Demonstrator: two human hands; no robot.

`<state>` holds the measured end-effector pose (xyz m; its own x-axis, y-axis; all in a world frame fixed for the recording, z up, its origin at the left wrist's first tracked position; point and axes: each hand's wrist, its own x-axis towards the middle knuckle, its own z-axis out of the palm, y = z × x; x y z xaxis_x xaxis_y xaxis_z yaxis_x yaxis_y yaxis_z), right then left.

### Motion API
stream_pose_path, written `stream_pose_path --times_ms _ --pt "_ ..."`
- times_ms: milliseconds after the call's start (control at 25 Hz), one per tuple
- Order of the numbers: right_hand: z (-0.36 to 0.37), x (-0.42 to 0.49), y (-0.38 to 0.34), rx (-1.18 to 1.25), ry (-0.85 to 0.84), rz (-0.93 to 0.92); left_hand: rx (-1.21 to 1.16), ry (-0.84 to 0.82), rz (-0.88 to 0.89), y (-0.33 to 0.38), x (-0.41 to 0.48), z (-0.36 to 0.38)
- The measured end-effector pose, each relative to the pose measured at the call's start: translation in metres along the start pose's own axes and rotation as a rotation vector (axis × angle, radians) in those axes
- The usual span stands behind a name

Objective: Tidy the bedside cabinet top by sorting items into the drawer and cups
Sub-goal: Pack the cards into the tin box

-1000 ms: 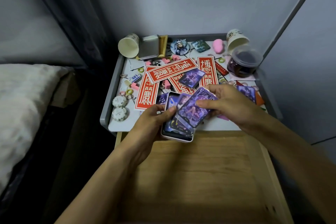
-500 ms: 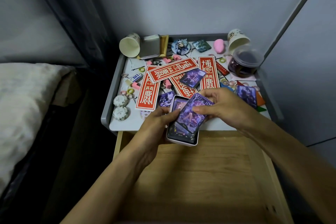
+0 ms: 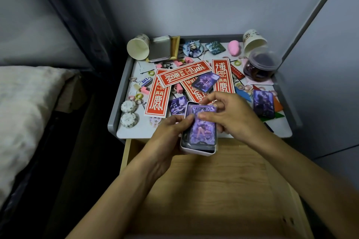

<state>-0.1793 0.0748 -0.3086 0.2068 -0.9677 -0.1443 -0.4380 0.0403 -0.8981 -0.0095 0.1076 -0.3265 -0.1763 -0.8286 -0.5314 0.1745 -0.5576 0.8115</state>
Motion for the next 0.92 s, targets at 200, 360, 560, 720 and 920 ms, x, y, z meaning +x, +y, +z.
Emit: stream_pose_path --times_ms 200,360,560,720,920 --pt "0.008 -0.001 -0.001 -0.091 0.081 0.017 -0.009 0.008 -0.006 -0.001 0.002 0.001" --pt "0.018 -0.004 0.000 -0.312 0.194 -0.057 -0.034 0.045 -0.004 -0.002 0.003 0.001" --pt "0.021 -0.008 0.001 -0.477 0.171 -0.148 -0.080 0.112 0.008 -0.001 0.005 -0.001" --pt "0.024 -0.009 0.001 -0.474 0.085 -0.183 -0.114 0.163 0.029 0.003 0.006 -0.005" --pt "0.022 -0.005 0.000 -0.398 0.103 -0.220 -0.133 0.227 0.049 0.004 0.006 -0.010"
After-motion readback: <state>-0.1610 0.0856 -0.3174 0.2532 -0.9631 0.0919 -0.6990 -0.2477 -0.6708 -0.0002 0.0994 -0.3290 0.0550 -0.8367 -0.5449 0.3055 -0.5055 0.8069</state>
